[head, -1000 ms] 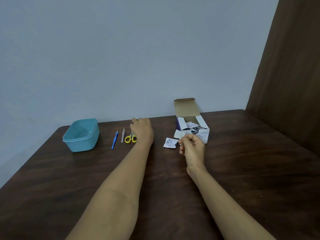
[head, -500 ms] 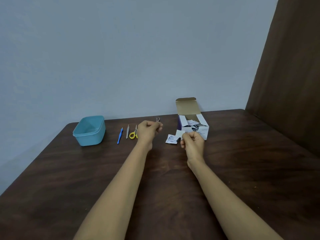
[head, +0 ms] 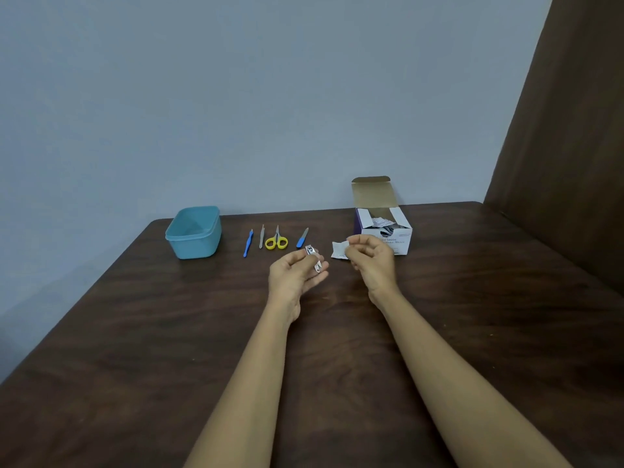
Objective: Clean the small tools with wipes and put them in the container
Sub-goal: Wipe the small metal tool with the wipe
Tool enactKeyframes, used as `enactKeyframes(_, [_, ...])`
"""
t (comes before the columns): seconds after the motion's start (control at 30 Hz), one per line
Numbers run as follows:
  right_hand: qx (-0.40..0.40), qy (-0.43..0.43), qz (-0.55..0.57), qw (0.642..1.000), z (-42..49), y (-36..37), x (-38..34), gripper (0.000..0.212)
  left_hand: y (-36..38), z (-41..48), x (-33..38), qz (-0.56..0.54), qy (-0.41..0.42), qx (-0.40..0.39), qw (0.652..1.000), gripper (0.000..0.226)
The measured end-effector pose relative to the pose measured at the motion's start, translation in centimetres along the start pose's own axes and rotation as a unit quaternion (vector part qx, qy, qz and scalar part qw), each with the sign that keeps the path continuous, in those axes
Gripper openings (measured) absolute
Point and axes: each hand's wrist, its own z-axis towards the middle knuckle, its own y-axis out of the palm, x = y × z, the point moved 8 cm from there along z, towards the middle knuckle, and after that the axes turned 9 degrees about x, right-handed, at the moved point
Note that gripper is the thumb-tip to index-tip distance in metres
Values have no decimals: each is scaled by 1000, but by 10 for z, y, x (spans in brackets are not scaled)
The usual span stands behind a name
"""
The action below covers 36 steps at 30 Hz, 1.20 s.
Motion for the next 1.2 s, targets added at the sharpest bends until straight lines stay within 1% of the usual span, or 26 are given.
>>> enactKeyframes(0.07, [-14,-9,-10,1000,-2,3,-1,15,-5,-1,5,51,44,12,998,26])
enactKeyframes(0.1, [-18,-13,-14,1000,-2,4,-2,14,-7,-1,6,60,59,14,996,26])
enactKeyframes(0.23, [-48,-38,-29,998,-5,10,-4,13,-10,-5,9,28,73,4,997,22])
enactKeyframes(0.3, [-75,-56,-39,995,-6,15,-5,17,-12,-3,11,25,81,8,996,19])
enactKeyframes(0.4, [-101,-80,-56,990,-8,19,-7,19,-12,-2,11,48,88,6,995,20])
enactKeyframes(0.6, [-149,-101,-54,982,-17,26,-10,19,-6,-2,10,98,108,-17,989,20])
enactKeyframes(0.73, [-171,-95,-40,980,-21,29,-10,16,-8,-3,10,100,111,-16,989,23])
enactKeyframes(0.87, [-180,-76,-24,980,-20,29,-8,21,-9,-1,9,90,101,-12,991,27])
enactKeyframes(0.97, [-177,-67,-20,982,-19,28,-6,22,-9,-1,9,83,98,-11,992,24])
enactKeyframes(1.2, [-197,-78,-33,977,-19,32,-3,16,-7,-3,8,80,92,-31,992,27])
